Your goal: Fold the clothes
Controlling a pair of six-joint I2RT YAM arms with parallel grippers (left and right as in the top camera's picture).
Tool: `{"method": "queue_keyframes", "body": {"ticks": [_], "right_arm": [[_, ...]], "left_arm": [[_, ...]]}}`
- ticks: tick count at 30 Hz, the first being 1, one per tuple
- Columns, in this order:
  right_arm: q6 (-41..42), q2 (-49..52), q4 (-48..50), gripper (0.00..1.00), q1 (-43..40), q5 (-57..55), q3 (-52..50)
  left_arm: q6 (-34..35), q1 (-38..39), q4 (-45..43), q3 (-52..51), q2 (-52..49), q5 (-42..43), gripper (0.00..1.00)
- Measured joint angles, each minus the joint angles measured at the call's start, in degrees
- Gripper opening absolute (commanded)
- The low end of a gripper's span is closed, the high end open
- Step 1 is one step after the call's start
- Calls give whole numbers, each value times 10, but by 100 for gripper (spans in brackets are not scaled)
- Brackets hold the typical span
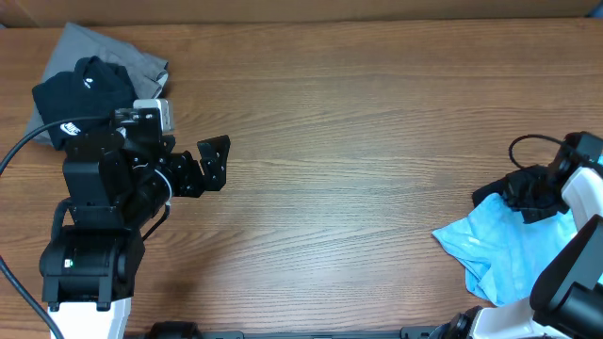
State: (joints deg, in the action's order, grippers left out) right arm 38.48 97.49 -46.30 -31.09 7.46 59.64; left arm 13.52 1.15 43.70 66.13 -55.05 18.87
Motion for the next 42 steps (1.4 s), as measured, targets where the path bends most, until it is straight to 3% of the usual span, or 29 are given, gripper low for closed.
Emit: {"method": "queue_keyframes", "body": {"ticks": [15, 22, 28, 35, 42], "right_arm": [[-89, -93, 6, 4, -4, 55, 77], [-99, -95, -36, 4, -4, 74, 80], [-100, -95, -130, 4, -4, 130, 82], [-123, -95, -26, 4, -39, 133, 90], [-125, -95, -43, 4, -120, 136, 173]], "left_arm": [[0, 0, 2, 0, 0, 0, 100], [0, 0, 13, 0, 0, 0, 100], [0, 0, 19, 0, -3, 0, 100], [0, 0, 24, 0, -42, 0, 100], [0, 0, 32, 0, -91, 0, 100]]}}
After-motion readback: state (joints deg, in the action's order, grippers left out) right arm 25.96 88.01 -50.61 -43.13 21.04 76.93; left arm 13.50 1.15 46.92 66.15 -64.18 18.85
